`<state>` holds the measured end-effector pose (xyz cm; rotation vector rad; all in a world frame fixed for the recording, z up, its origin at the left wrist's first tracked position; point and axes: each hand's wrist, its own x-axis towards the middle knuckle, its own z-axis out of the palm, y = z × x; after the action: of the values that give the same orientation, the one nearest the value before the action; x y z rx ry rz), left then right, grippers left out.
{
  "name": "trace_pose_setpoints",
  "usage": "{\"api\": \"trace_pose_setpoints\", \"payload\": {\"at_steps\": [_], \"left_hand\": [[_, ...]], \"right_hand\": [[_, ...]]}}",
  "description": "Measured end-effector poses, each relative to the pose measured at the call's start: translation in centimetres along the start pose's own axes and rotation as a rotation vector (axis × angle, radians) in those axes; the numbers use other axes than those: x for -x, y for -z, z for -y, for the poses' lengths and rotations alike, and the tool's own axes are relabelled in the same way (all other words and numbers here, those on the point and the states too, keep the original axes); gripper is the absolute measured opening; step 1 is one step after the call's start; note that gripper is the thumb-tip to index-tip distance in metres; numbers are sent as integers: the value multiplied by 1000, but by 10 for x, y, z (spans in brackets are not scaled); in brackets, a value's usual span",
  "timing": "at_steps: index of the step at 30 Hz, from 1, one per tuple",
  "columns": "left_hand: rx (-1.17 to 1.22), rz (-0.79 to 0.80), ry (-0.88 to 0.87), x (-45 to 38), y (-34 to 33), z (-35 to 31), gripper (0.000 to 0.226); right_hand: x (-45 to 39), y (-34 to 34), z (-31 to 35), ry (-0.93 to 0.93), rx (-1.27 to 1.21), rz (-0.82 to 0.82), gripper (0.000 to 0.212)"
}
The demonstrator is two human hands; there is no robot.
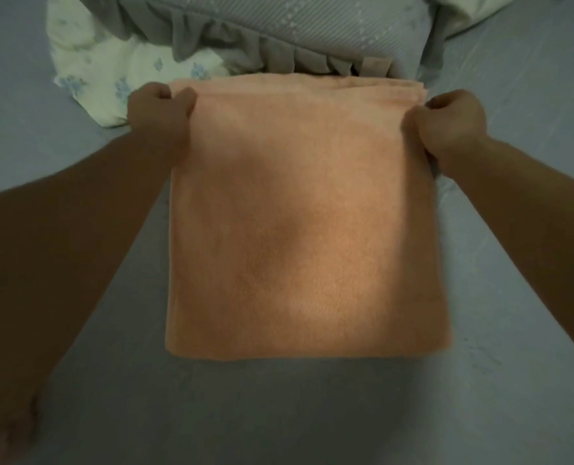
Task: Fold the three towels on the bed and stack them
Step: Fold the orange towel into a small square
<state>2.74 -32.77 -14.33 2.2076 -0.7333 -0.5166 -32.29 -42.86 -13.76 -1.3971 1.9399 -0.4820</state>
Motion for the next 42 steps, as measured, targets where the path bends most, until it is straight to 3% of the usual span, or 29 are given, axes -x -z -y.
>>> {"api": "trace_pose_setpoints", "payload": {"at_steps": [4, 7, 13, 17, 22, 26, 31, 34, 36, 39, 42], "left_hand": [[68, 17, 126, 11, 14, 9, 45], [55, 147, 220, 39, 32, 28, 41], [61, 322, 254, 155, 73, 80, 51], [187, 418, 437, 242, 96, 114, 24], [344, 336, 635, 301, 107, 141, 22], [314, 313, 676, 360, 122, 159, 19], [140, 351, 757, 454, 150, 190, 14], [-54, 442, 728, 485, 164, 203, 19], [-159, 436, 661, 479, 166, 200, 23], [-208, 295, 547, 433, 161, 177, 21], [-235, 253, 369, 363, 140, 143, 17]], "right_hand": [[35, 0, -24, 33, -52, -28, 36], [78, 11, -55, 5, -52, -34, 24], [177, 34, -122, -223, -126, 85, 23], [243, 52, -156, -246, -97, 224, 20], [272, 60, -174, -288, -96, 291, 25], [305, 75, -205, -312, -61, 332, 25], [369, 104, -263, -395, 176, 491, 24], [387, 116, -278, -418, 351, 625, 18], [381, 122, -268, -399, 407, 624, 17], [342, 122, -234, -306, 298, 432, 14], [282, 103, -187, -99, 230, 310, 13]]}}
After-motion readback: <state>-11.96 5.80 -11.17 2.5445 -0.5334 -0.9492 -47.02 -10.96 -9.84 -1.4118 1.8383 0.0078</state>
